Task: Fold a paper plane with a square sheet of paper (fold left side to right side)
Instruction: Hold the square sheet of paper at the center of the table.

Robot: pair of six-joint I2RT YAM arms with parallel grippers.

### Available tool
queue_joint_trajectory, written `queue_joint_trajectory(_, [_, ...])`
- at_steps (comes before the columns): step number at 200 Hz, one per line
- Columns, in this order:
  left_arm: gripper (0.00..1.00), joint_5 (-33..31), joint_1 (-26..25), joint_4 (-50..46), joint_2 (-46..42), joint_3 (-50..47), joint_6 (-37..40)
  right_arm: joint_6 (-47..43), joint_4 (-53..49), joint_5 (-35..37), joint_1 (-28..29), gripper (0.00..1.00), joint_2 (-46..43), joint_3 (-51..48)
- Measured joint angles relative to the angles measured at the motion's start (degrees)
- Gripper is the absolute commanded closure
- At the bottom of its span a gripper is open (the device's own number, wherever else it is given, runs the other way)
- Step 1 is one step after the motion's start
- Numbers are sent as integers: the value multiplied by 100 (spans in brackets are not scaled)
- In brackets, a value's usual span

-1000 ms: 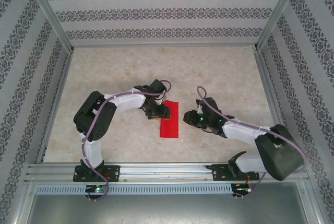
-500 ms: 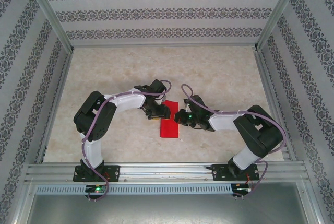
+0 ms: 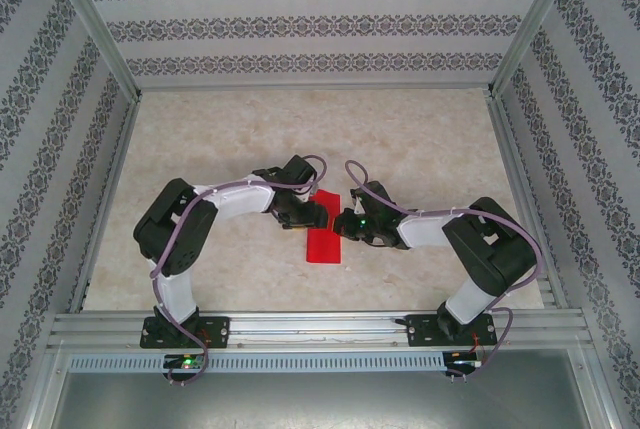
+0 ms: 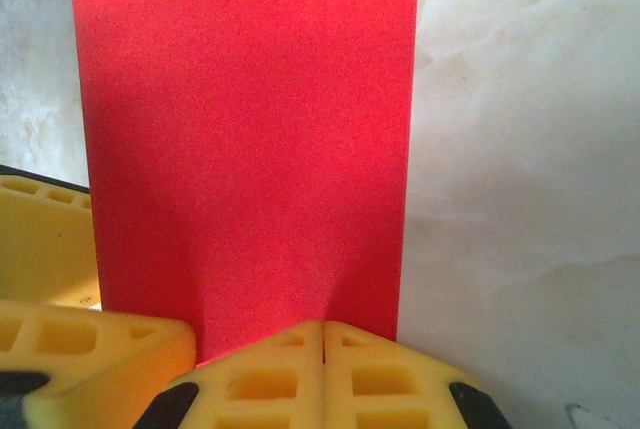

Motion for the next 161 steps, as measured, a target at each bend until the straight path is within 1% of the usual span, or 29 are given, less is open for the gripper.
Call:
queue_joint_trajectory(38, [35, 52, 68, 531, -389, -501, 7, -22, -26, 0, -2, 100, 0, 7])
queue_joint_trajectory(63, [37, 85, 372, 549, -804, -728, 50, -39, -85, 2, -2, 100, 0, 35])
queue_joint_trajectory(80, [43, 175, 577, 584, -1182, -826, 111, -46, -109, 7, -2, 100, 0, 44])
queue_joint_trajectory(99, [55, 398, 638, 730, -1499, -896, 221, -48, -120, 9, -2, 100, 0, 46])
queue_joint_trajectory(110, [61, 671, 634, 922, -1585, -946, 267, -48, -144, 9, -2, 100, 0, 59])
queue_joint_trajectory(140, [75, 1440, 623, 1585, -1519, -1235, 223, -72, -197, 11, -2, 100, 0, 87])
queue_joint_trajectory(161, [78, 1818, 568, 1891, -1237, -1305, 203, -111, -232, 11, -2, 100, 0, 103])
